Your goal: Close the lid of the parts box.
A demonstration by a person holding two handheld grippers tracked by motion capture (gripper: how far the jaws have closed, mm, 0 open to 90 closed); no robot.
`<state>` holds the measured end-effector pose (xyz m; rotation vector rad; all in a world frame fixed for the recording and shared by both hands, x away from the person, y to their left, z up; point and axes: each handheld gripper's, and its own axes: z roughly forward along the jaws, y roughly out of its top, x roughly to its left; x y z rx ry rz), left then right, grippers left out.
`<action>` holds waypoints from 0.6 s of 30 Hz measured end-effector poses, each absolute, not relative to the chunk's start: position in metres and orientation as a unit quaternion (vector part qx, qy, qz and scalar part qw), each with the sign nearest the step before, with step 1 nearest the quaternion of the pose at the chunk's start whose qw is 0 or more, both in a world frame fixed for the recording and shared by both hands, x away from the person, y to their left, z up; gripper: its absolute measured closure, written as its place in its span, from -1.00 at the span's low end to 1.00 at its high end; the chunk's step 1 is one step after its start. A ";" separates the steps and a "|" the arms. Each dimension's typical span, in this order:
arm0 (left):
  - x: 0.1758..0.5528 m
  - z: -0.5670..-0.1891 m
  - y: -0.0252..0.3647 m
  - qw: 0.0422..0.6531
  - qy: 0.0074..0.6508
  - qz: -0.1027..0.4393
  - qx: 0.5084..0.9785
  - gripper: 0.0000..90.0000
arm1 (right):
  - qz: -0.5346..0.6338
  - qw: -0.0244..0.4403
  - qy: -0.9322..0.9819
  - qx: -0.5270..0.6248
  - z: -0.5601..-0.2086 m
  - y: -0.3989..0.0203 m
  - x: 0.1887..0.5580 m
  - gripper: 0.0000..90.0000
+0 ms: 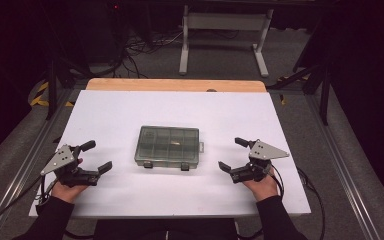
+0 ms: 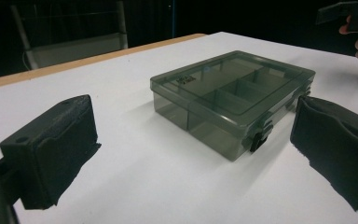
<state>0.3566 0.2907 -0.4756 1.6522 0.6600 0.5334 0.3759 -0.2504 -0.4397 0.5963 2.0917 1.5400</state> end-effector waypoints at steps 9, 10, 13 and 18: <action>0.354 -0.489 0.297 0.606 0.305 0.224 0.700 -0.98 | 0.558 0.229 0.762 0.238 -0.463 -0.255 0.370 -1.00; 0.354 -0.490 0.297 0.604 0.306 0.225 0.700 -0.98 | 0.558 0.226 0.761 0.241 -0.465 -0.256 0.369 -1.00; 0.354 -0.490 0.295 0.600 0.308 0.221 0.704 -0.97 | 0.563 0.237 0.754 0.241 -0.466 -0.257 0.369 -1.00; 0.354 -0.489 0.295 0.602 0.309 0.221 0.703 -0.97 | 0.559 0.238 0.756 0.244 -0.467 -0.257 0.368 -1.00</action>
